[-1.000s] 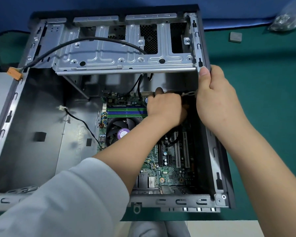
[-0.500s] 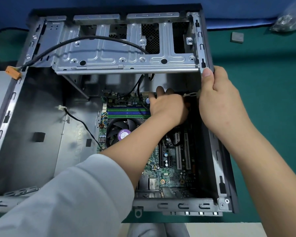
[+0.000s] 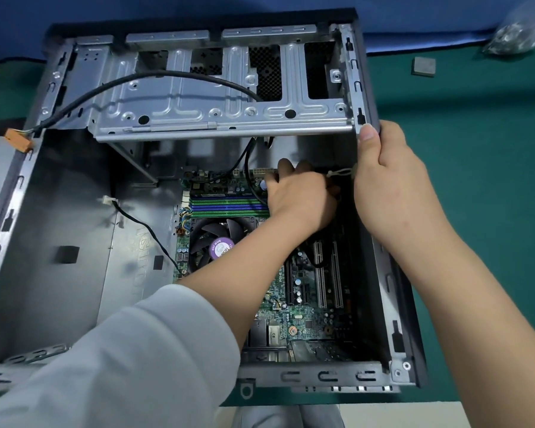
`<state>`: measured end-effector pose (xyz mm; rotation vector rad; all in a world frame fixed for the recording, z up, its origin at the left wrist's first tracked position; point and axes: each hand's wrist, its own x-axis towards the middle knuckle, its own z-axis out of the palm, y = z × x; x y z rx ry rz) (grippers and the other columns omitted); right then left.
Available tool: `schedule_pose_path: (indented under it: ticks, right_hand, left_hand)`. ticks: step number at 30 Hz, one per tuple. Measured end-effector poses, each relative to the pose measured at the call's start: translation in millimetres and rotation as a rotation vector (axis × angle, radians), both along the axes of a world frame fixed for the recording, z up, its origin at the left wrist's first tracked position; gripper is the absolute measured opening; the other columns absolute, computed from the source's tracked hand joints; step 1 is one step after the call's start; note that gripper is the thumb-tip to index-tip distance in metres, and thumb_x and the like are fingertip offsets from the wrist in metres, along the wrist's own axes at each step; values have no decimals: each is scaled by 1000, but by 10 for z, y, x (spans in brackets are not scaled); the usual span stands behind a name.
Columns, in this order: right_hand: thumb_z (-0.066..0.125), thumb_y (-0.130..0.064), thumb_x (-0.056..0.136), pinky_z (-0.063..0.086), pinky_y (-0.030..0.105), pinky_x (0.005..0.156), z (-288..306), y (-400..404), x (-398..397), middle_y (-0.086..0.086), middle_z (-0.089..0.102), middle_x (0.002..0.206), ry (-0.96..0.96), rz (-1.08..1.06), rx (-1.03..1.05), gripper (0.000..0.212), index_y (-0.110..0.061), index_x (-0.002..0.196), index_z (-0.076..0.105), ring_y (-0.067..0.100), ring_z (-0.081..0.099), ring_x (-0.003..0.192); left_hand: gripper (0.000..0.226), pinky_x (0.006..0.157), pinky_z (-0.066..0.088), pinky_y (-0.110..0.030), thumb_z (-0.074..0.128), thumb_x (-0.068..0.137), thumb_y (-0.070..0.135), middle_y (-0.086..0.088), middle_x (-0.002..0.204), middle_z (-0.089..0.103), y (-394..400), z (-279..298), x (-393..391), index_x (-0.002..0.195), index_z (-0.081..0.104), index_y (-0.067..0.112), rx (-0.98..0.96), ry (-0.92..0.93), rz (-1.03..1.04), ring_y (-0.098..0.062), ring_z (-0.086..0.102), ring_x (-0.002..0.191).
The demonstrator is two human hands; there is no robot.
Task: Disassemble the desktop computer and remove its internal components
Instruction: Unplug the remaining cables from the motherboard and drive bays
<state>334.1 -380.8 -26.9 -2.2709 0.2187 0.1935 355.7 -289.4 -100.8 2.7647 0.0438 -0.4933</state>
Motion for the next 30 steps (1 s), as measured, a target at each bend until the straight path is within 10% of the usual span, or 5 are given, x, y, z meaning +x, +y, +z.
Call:
schedule_pose_path:
  ticks: [5,11,30]
  right_hand:
    - [22,-39,102,28,32,69,8,3,2,1,53,95,2,-5,2,35,-20,122,44,25,45,85]
    - [22,-40,102,32,33,70,24,2,7,4,58,97,8,-1,10,35,-20,122,43,27,50,87]
    - [23,-40,102,32,32,69,20,-11,8,0,55,96,10,4,29,35,-23,124,43,25,49,86]
  left_hand:
    - [31,95,25,-43,45,89,26,-8,115,52,122,-37,-16,60,33,30,-154,-87,-95,-33,33,114]
    - [24,95,17,-45,45,89,28,-5,128,47,99,-103,-18,100,66,25,-91,-119,-102,-32,29,117]
    - [24,96,13,-40,47,90,31,-8,123,40,70,-123,-62,101,67,25,-113,-166,-3,-30,26,113]
